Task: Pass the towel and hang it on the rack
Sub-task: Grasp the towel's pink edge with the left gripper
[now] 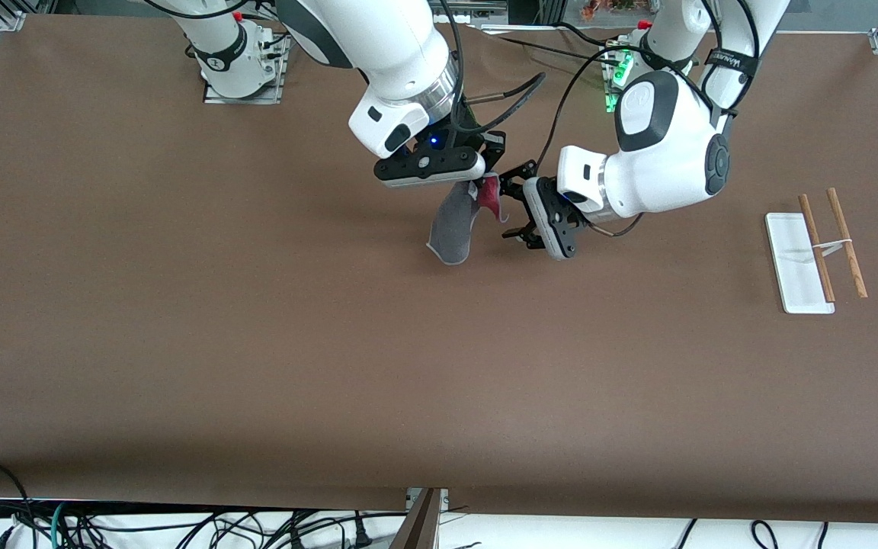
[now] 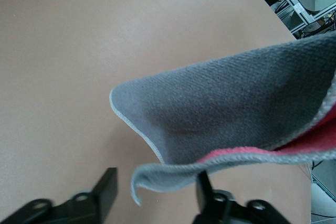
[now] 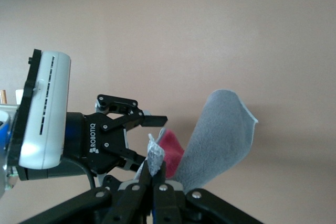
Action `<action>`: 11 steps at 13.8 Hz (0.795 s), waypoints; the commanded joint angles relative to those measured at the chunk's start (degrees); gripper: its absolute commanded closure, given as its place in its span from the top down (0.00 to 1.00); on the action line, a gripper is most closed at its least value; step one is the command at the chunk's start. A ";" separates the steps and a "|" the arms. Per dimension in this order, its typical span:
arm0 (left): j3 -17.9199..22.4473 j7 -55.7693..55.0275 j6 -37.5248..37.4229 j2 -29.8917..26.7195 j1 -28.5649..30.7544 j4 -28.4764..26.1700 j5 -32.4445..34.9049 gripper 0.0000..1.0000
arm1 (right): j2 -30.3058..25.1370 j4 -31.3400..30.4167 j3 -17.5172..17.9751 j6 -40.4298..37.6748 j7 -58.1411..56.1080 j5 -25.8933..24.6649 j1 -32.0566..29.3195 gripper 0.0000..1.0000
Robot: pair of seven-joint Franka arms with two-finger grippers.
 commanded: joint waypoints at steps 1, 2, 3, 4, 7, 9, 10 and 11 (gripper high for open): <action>0.07 0.49 0.80 0.25 -0.06 0.29 -1.56 0.15 | -0.25 0.41 0.34 0.04 0.69 0.52 -0.15 0.00; 0.07 0.66 0.71 0.25 0.29 0.29 -1.56 0.01 | -0.25 0.41 0.34 0.04 0.77 0.52 -0.15 0.00; 0.07 1.01 0.71 0.25 0.46 0.29 -1.56 0.00 | -0.25 0.41 0.34 0.04 0.69 0.52 -0.15 0.00; 0.07 0.93 0.71 0.25 0.47 0.29 -1.56 0.00 | -0.25 0.41 0.34 0.30 0.69 0.52 -0.15 0.00; 0.25 0.67 0.45 0.17 0.64 0.38 -1.38 0.00 | -0.25 0.41 0.25 0.39 0.60 0.52 -0.15 0.00; 0.51 -1.61 0.01 0.25 2.73 0.47 -1.38 0.00 | -0.25 0.41 0.25 0.30 0.51 0.52 -0.24 0.00; 0.42 -1.54 -0.43 0.25 4.32 0.47 -1.21 0.00 | -0.25 0.41 0.25 0.39 0.42 0.52 -0.24 0.00; 0.42 -1.36 -1.91 0.34 5.20 0.99 -1.21 0.00 | -0.25 0.41 0.16 0.30 0.42 0.61 -0.33 0.12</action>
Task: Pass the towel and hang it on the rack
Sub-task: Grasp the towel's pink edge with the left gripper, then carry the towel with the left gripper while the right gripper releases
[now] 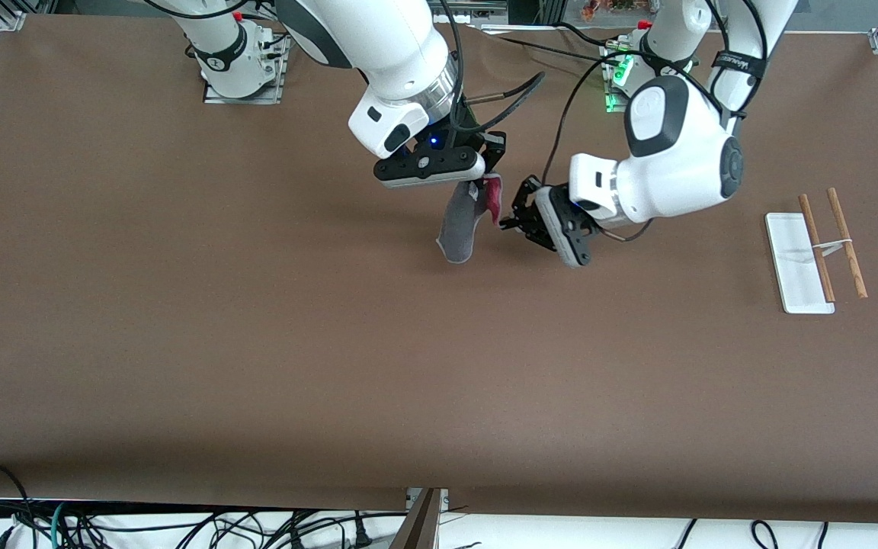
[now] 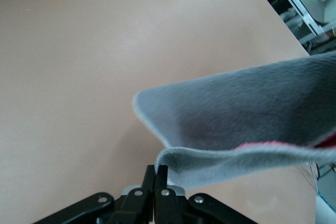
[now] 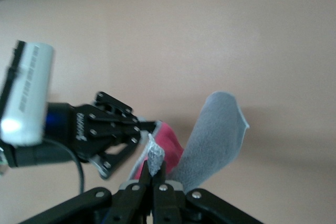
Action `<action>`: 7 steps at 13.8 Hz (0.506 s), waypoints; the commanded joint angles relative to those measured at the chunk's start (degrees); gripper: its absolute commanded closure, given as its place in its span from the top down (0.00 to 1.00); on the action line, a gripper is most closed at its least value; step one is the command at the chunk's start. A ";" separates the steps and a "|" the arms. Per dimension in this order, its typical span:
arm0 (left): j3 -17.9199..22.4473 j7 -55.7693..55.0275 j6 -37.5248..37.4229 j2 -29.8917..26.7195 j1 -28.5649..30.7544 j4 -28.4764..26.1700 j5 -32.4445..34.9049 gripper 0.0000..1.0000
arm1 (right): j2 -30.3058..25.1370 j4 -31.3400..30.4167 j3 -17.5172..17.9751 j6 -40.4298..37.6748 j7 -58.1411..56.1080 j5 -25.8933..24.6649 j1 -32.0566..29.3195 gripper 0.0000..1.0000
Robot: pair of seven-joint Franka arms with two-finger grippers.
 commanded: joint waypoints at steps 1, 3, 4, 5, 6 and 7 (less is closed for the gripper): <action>-0.23 0.12 -3.75 1.37 3.49 2.11 -1.29 0.00 | -0.25 0.41 0.18 -0.09 0.42 0.52 -0.53 0.20; -0.31 0.29 -6.39 2.52 6.65 3.25 -1.29 0.00 | -0.34 0.41 0.09 -0.18 -0.01 0.35 -0.71 0.99; -0.23 0.12 -8.06 3.22 7.45 4.57 -1.12 0.00 | -0.25 0.41 0.09 -0.09 -0.19 0.26 -0.88 1.00; -0.23 -0.14 -10.34 3.83 8.15 6.23 -0.59 0.00 | -0.25 0.41 0.09 -0.18 -0.45 0.26 -1.58 1.00; -0.05 -0.32 -12.45 4.19 9.20 7.21 -0.42 0.00 | -0.25 0.41 0.09 -0.53 -1.59 0.34 -2.37 1.00; 0.04 -0.32 -14.30 4.37 10.69 7.74 -0.33 0.00 | -0.25 0.41 0.09 -0.97 -3.34 0.17 -3.25 1.00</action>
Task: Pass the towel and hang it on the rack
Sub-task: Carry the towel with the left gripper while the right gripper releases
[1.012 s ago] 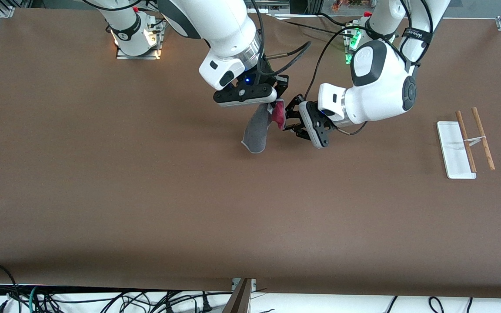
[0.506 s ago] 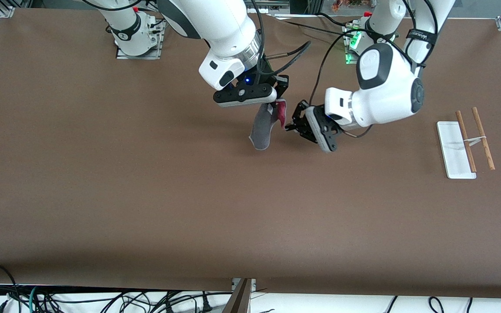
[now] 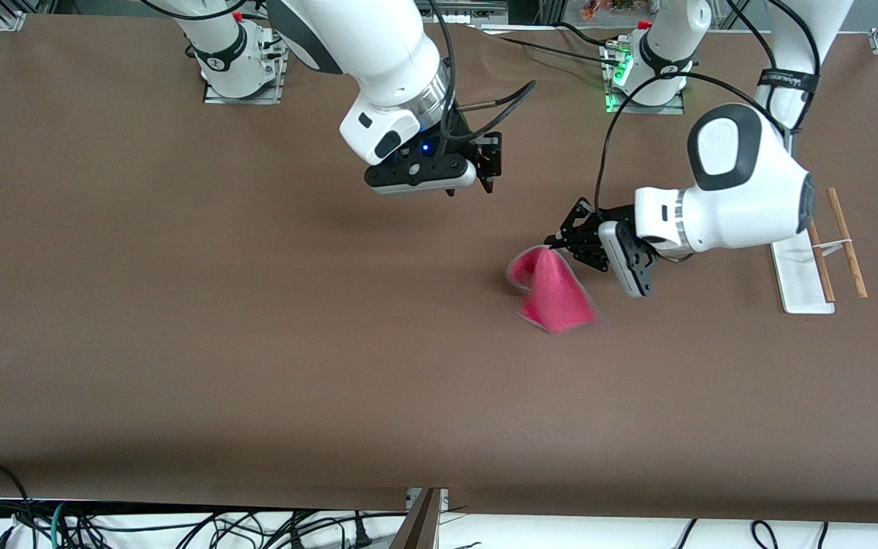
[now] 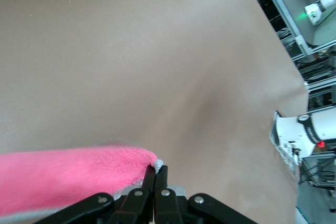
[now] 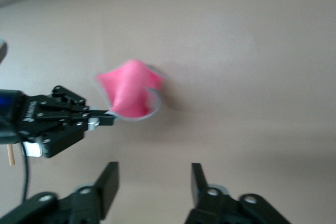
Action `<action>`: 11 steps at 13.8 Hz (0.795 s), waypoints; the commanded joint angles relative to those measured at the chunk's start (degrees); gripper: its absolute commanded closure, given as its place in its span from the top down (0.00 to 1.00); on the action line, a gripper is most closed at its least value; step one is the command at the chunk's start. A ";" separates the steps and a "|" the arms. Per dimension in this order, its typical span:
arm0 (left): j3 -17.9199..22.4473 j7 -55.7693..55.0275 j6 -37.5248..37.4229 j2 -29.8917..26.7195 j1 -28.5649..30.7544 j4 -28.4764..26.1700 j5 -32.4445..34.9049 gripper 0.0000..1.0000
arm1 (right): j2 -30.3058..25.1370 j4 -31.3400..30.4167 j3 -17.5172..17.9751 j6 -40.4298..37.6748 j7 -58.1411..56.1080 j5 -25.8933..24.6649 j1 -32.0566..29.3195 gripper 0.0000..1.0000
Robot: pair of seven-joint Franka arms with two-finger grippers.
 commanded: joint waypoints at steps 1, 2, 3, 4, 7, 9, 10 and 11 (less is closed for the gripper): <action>-0.33 -0.32 -6.19 1.68 4.21 3.42 -0.33 0.00 | -0.34 0.32 0.32 -1.10 -4.72 0.10 -3.05 1.00; -0.24 -0.32 -9.09 1.76 6.84 3.42 -0.33 0.00 | -0.34 0.32 0.23 -1.45 -7.35 -0.08 -4.81 1.00; -0.15 -0.41 -12.25 1.76 9.65 3.51 0.37 0.00 | -0.25 0.14 0.15 -1.81 -9.55 -1.21 -5.96 1.00; -0.24 -0.50 -15.50 1.85 12.11 5.08 3.16 0.00 | -0.16 0.14 -0.29 -2.16 -12.36 -2.52 -7.36 1.00; -0.33 -1.11 -27.19 4.48 19.67 10.79 10.47 0.00 | 0.10 -0.03 -0.91 -4.87 -20.19 -4.02 -10.44 1.00; -0.33 -0.94 -32.56 7.90 23.55 15.96 15.12 0.00 | 0.19 -0.56 -3.44 -8.82 -24.05 -6.40 -11.50 1.00; -0.33 -0.41 -34.93 9.92 25.57 18.16 17.23 0.00 | 0.19 -0.56 -4.76 -9.54 -26.95 -6.14 -12.55 1.00; -0.33 0.20 -37.30 11.76 28.20 19.67 18.47 0.00 | 0.19 -0.65 -5.47 -9.54 -29.50 -5.79 -14.65 1.00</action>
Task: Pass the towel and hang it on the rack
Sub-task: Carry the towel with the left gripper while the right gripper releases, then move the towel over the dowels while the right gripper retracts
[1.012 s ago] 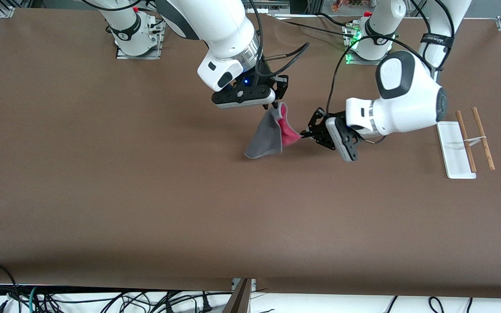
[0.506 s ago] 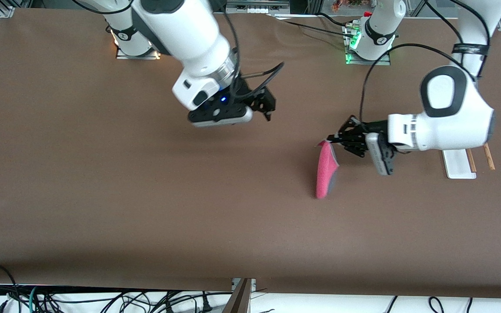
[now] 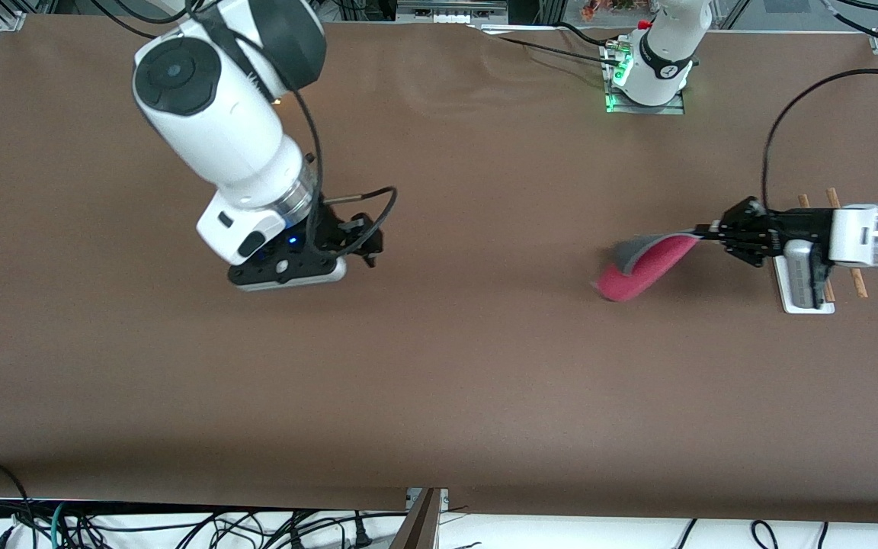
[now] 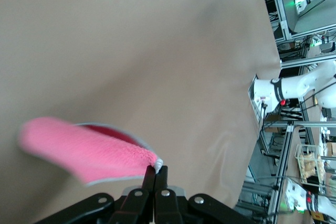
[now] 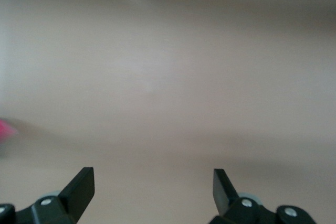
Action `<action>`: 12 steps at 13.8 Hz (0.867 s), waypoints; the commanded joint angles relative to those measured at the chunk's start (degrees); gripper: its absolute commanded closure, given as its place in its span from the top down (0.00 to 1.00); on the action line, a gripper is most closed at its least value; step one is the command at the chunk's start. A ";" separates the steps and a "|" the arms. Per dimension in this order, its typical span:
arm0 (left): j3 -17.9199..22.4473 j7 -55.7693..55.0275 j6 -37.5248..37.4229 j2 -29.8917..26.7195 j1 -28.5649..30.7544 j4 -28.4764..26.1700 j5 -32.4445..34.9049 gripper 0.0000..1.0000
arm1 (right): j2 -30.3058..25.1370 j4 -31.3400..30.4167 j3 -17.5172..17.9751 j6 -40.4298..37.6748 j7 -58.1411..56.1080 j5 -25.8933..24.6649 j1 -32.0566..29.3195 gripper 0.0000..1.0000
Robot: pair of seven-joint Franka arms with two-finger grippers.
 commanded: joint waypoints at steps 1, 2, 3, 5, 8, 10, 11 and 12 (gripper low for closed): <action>-1.06 2.07 -6.60 6.39 5.51 7.20 4.32 0.00 | -0.34 -0.68 -0.84 -1.19 -7.51 -0.28 -5.03 1.00; -1.06 5.48 -7.23 7.26 8.14 7.21 5.90 0.00 | -0.34 -1.03 -0.84 -2.41 -10.85 -0.28 -6.97 1.00; -1.06 8.48 -8.54 7.62 10.26 7.21 7.40 0.00 | -0.52 -1.21 -0.84 -3.47 -13.75 -0.36 -8.99 1.00; -1.14 9.12 -11.17 7.45 14.65 7.30 10.47 0.00 | -3.22 -5.14 -1.45 -4.79 -17.63 -0.45 -13.21 1.00; -1.06 9.21 -15.04 7.45 17.13 10.89 15.57 0.00 | -10.69 -13.58 -5.74 -4.80 -25.96 -0.28 -18.14 1.00; -1.14 9.30 -17.15 7.36 19.32 12.82 18.04 0.00 | -15.70 -17.71 -7.86 -4.97 -29.68 -0.28 -20.86 1.00; -1.14 10.69 -17.77 7.45 20.72 13.01 18.66 0.00 | -18.86 -21.30 -7.95 -5.06 -29.25 -0.01 -22.36 1.00; -1.06 13.40 -17.78 7.71 21.43 13.01 20.23 0.00 | -21.32 -24.30 -7.95 -5.06 -29.07 -0.01 -23.24 1.00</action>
